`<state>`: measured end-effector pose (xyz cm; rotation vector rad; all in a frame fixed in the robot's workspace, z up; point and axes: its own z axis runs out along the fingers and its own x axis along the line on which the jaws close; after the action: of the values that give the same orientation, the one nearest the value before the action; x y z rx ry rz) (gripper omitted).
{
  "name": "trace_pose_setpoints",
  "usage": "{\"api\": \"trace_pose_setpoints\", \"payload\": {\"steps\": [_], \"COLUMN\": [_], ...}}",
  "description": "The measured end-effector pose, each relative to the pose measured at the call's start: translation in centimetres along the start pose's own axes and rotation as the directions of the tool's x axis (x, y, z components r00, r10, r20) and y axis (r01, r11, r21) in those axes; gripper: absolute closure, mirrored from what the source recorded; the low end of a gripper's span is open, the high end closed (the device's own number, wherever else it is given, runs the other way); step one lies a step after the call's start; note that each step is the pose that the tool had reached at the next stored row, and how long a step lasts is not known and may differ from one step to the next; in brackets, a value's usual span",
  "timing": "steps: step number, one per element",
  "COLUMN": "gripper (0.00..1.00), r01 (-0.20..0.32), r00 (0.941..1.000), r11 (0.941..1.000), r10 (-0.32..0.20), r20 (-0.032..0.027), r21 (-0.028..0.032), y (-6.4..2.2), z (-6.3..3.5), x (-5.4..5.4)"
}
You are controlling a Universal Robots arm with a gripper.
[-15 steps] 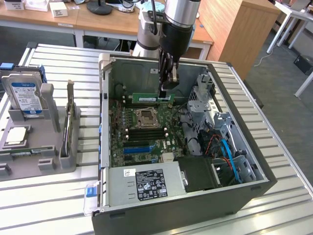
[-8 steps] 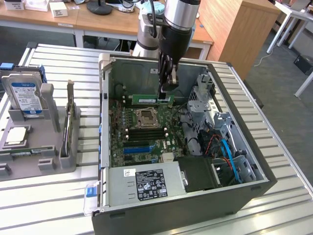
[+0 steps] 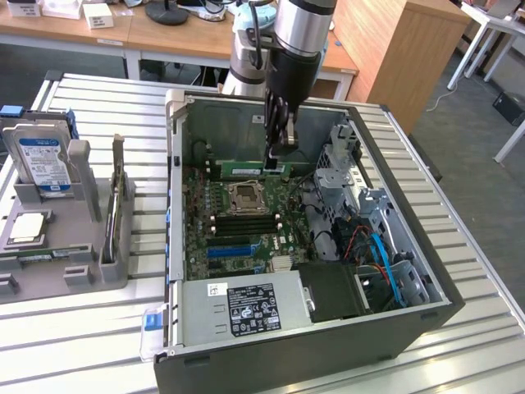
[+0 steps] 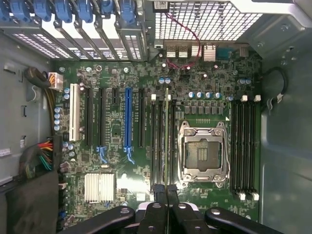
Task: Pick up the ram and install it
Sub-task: 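Insert the ram into the slot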
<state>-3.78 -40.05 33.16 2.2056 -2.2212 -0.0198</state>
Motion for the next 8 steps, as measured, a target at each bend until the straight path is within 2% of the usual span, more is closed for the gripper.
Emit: {"api": "trace_pose_setpoints", "payload": {"steps": [4, 8], "gripper": [0.88, 0.88], "r01": [0.0, 0.0], "r00": [1.0, 0.9999], "r11": [1.0, 1.0], "r10": [0.0, 0.0], "r20": [0.0057, 0.0142], "r21": [0.0, -0.0001], "y": [-0.01, -0.01], "z": [0.32, 0.6], "x": [0.0, 0.0]}}
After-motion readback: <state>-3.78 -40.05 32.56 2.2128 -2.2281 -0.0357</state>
